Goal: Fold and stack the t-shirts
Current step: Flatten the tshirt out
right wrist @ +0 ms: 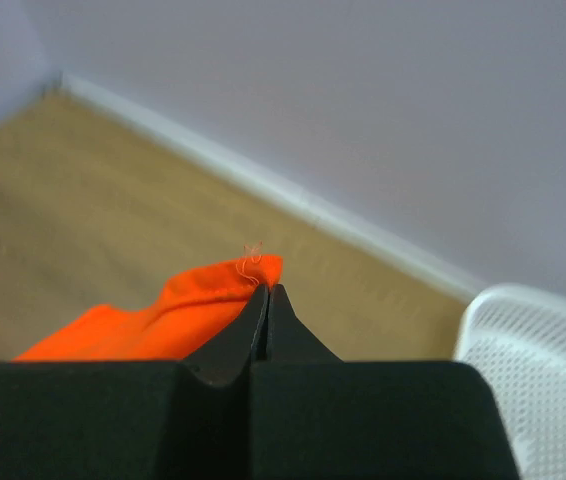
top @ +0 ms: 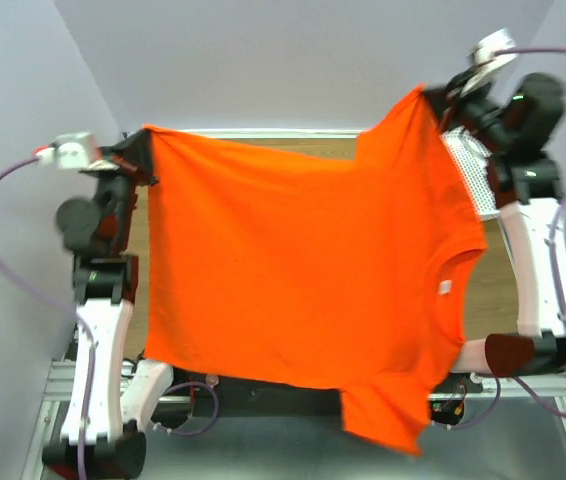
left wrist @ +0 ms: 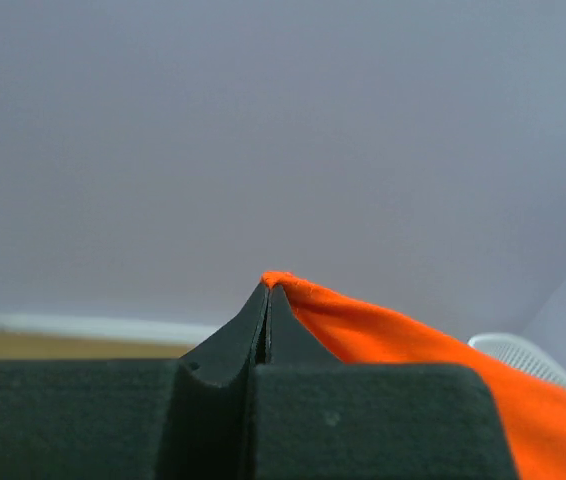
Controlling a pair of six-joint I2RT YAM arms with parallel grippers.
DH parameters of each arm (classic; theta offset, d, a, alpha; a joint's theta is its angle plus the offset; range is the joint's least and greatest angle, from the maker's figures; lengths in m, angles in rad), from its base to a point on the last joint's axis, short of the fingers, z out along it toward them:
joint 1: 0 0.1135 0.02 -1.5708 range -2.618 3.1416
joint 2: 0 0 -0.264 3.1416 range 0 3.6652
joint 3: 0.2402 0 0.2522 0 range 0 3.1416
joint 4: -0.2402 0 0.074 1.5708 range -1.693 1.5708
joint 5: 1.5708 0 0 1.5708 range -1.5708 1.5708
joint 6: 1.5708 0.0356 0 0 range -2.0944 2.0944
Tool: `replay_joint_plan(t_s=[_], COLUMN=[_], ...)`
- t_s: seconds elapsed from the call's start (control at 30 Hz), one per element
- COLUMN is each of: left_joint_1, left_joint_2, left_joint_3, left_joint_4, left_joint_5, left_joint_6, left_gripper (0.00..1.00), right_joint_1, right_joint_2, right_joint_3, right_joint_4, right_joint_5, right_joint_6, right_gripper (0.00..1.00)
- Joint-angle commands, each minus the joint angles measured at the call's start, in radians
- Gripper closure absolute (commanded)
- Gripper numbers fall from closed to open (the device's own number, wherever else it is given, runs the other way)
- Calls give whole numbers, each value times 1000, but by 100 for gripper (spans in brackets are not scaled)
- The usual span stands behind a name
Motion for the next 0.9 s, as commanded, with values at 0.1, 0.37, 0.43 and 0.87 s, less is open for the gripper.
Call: replay_joint_plan(t_s=[0.1, 0.37, 0.43, 0.87], left_joint_1=[-2, 9, 12, 89], left_joint_2=[469, 1184, 1240, 1260], left_joint_3=[-89, 403, 472, 528], left_joint_4=[16, -317, -335, -326], left_joint_5=[-70, -10, -19, 42], left_joint_6=[-14, 12, 8, 3], left_gripper=[100, 100, 100, 100], right_joint_1=[-5, 3, 7, 24], right_joint_2=[200, 802, 874, 988], right_joint_3=[-410, -74, 11, 254], right_joint_4=[308, 305, 290, 240], right_joint_5=[-166, -49, -8, -123], right_joint_6=[-106, -2, 23, 168], right_gripper=[99, 99, 100, 99])
